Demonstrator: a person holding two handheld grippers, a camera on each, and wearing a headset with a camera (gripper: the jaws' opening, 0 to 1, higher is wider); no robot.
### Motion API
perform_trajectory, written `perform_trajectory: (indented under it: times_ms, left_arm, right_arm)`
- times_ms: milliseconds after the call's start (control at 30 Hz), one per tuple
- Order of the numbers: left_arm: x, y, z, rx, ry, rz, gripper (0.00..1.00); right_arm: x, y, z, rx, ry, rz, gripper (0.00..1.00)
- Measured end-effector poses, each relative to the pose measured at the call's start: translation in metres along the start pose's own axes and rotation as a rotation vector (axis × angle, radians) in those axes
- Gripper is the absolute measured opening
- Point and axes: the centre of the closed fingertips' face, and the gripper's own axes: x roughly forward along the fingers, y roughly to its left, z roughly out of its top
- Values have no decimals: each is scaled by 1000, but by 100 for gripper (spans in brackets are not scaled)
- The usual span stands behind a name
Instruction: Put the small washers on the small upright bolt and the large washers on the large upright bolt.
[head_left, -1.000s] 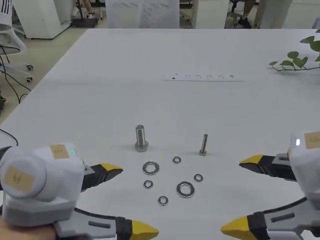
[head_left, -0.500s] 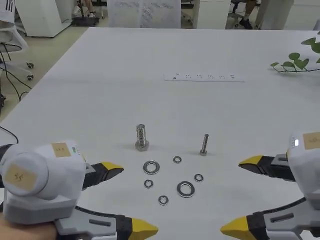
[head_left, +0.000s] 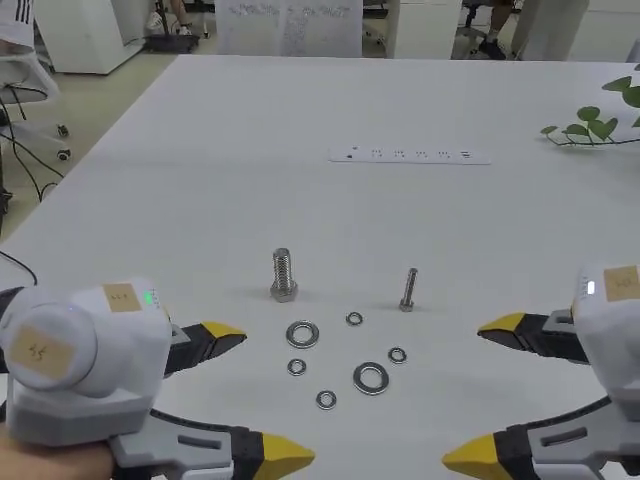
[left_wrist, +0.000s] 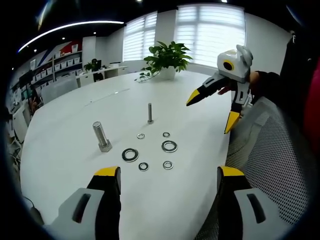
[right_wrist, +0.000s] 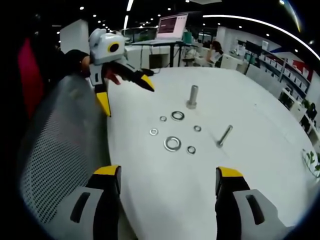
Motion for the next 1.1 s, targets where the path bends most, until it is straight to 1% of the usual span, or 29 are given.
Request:
perform_trajectory:
  times_ms: [333, 467, 600, 700, 900, 1100]
  left_arm:
    - [0, 2, -1, 0, 0, 6, 78]
    - [-1, 2, 0, 1, -2, 11, 78]
    - [0, 2, -1, 3, 2, 12, 78]
    - [0, 2, -1, 5, 3, 15, 78]
    - [-1, 4, 0, 4, -1, 25, 78]
    - [-3, 7, 0, -1, -5, 34, 78]
  right_arm:
    - [2, -3, 0, -25, 24, 6, 77]
    - [5, -2, 1, -54, 45, 19, 76]
    - [7, -3, 3, -98, 69, 28, 75]
    - [9, -4, 7, -115, 72, 38, 74]
    - [13, -7, 10, -167, 101, 58, 73]
    - [16, -11, 16, -200, 116, 75, 73]
